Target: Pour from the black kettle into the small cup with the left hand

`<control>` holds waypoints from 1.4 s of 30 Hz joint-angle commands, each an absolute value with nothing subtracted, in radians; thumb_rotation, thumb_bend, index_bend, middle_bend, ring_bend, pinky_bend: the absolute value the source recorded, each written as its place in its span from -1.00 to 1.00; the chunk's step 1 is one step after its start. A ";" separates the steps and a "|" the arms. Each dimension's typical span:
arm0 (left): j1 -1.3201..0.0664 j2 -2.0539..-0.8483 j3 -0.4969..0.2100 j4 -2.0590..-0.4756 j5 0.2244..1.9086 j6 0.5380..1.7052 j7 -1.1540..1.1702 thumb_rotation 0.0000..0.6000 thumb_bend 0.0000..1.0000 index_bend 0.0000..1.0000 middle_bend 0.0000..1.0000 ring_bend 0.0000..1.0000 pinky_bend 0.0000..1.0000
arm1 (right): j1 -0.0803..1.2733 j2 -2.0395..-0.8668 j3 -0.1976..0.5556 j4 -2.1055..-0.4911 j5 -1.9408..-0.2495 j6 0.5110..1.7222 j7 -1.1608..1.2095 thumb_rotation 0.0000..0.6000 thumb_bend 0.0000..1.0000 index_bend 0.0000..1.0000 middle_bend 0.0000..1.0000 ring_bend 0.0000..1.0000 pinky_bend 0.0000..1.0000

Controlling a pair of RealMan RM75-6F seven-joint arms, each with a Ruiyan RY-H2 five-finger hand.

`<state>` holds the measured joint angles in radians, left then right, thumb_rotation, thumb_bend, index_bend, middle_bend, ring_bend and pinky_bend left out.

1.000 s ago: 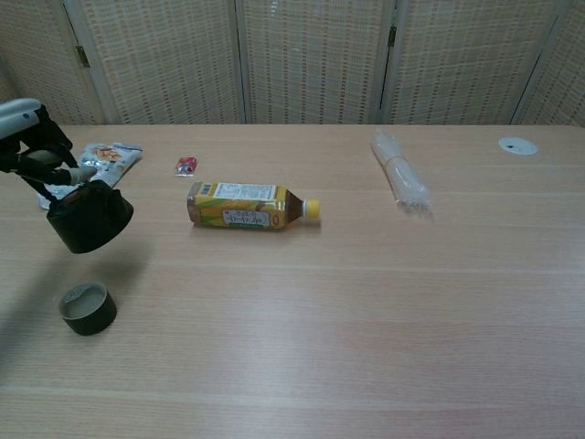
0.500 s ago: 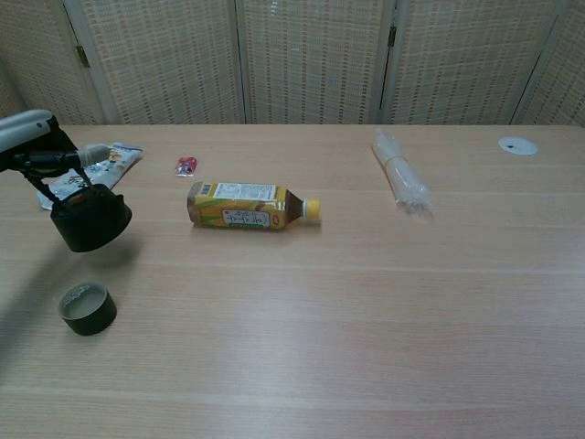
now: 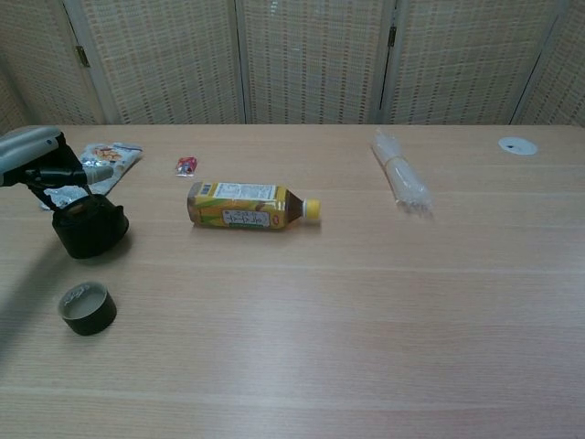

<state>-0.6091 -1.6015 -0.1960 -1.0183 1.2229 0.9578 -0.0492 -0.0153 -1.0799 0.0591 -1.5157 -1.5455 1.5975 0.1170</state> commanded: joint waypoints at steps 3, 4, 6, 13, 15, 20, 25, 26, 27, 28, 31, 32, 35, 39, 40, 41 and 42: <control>-0.610 -1.623 -0.178 -0.987 1.243 0.964 -0.043 -0.29 -0.49 0.91 1.00 0.58 -0.55 | -0.014 -1.081 0.059 -1.515 -1.546 1.595 0.116 1.00 -0.67 -0.55 -0.54 -0.38 -0.80; -0.609 -1.624 -0.176 -0.984 1.245 0.963 -0.042 -0.30 -0.49 0.90 0.99 0.57 -0.56 | -0.014 -1.081 0.059 -1.516 -1.546 1.595 0.115 1.00 -0.67 -0.55 -0.54 -0.38 -0.80; -0.609 -1.628 -0.170 -0.979 1.250 0.962 -0.039 -0.29 -0.49 0.88 0.97 0.54 -0.58 | -0.013 -1.082 0.059 -1.516 -1.545 1.594 0.114 1.00 -0.67 -0.55 -0.54 -0.38 -0.80; -0.608 -1.632 -0.164 -0.981 1.248 0.954 -0.019 -0.30 -0.49 0.65 0.77 0.34 -0.59 | -0.015 -1.080 0.060 -1.522 -1.545 1.598 0.108 1.00 -0.67 -0.55 -0.54 -0.38 -0.80; -0.607 -1.628 -0.163 -0.988 1.248 0.953 -0.015 -0.30 -0.49 0.53 0.65 0.23 -0.58 | -0.016 -1.079 0.060 -1.524 -1.544 1.598 0.106 1.00 -0.67 -0.55 -0.54 -0.38 -0.80; -0.604 -1.617 -0.168 -1.008 1.243 0.954 -0.014 -0.30 -0.49 0.29 0.40 -0.03 -0.59 | -0.014 -1.078 0.061 -1.533 -1.548 1.599 0.099 1.00 -0.66 -0.55 -0.54 -0.38 -0.80; -0.594 -1.594 -0.178 -1.040 1.235 0.966 -0.025 -0.30 -0.49 0.11 0.16 -0.22 -0.66 | -0.012 -1.075 0.061 -1.539 -1.550 1.599 0.094 1.00 -0.67 -0.55 -0.54 -0.38 -0.80; -0.590 -1.588 -0.182 -1.049 1.232 0.972 -0.028 -0.30 -0.48 0.09 0.12 -0.25 -0.69 | -0.013 -1.074 0.062 -1.540 -1.551 1.599 0.093 1.00 -0.67 -0.55 -0.54 -0.38 -0.80; -0.586 -1.580 -0.186 -1.060 1.230 0.980 -0.031 -0.29 -0.49 0.06 0.08 -0.28 -0.74 | -0.013 -1.072 0.062 -1.541 -1.551 1.600 0.092 1.00 -0.67 -0.55 -0.54 -0.38 -0.80; -0.581 -1.572 -0.191 -1.073 1.228 0.991 -0.034 -0.29 -0.48 0.04 0.07 -0.28 -0.77 | -0.013 -1.071 0.061 -1.543 -1.552 1.600 0.091 1.00 -0.67 -0.55 -0.54 -0.38 -0.80; -0.558 -1.535 -0.206 -1.126 1.221 1.036 -0.035 -0.24 -0.48 0.04 0.06 -0.28 -0.79 | -0.012 -1.064 0.060 -1.546 -1.552 1.597 0.090 1.00 -0.67 -0.55 -0.54 -0.38 -0.80; -0.546 -1.516 -0.210 -1.153 1.215 1.055 -0.028 -0.19 -0.48 0.04 0.06 -0.28 -0.79 | -0.010 -1.059 0.057 -1.548 -1.554 1.590 0.090 1.00 -0.67 -0.55 -0.54 -0.38 -0.80; -0.509 -1.457 -0.216 -1.240 1.200 1.099 -0.012 0.31 -0.47 0.04 0.07 -0.28 -0.78 | -0.002 -1.042 0.047 -1.561 -1.564 1.568 0.100 1.00 -0.67 -0.55 -0.54 -0.38 -0.80; -0.446 -1.363 -0.208 -1.374 1.162 1.154 0.047 1.00 -0.37 0.04 0.06 -0.28 -0.77 | 0.013 -1.024 0.042 -1.566 -1.575 1.543 0.116 1.00 -0.67 -0.55 -0.54 -0.38 -0.80; -0.430 -1.345 -0.205 -1.403 1.160 1.176 0.059 1.00 -0.36 0.04 0.07 -0.28 -0.78 | 0.017 -1.021 0.041 -1.565 -1.576 1.536 0.125 1.00 -0.67 -0.55 -0.54 -0.38 -0.80; -0.406 -1.323 -0.197 -1.439 1.161 1.207 0.072 1.00 -0.35 0.03 0.07 -0.28 -0.78 | 0.023 -1.017 0.041 -1.564 -1.577 1.527 0.137 1.00 -0.67 -0.55 -0.54 -0.38 -0.80; -0.389 -1.307 -0.190 -1.465 1.165 1.230 0.080 1.00 -0.33 0.02 0.07 -0.29 -0.78 | 0.027 -1.015 0.041 -1.563 -1.578 1.521 0.145 1.00 -0.67 -0.55 -0.54 -0.38 -0.80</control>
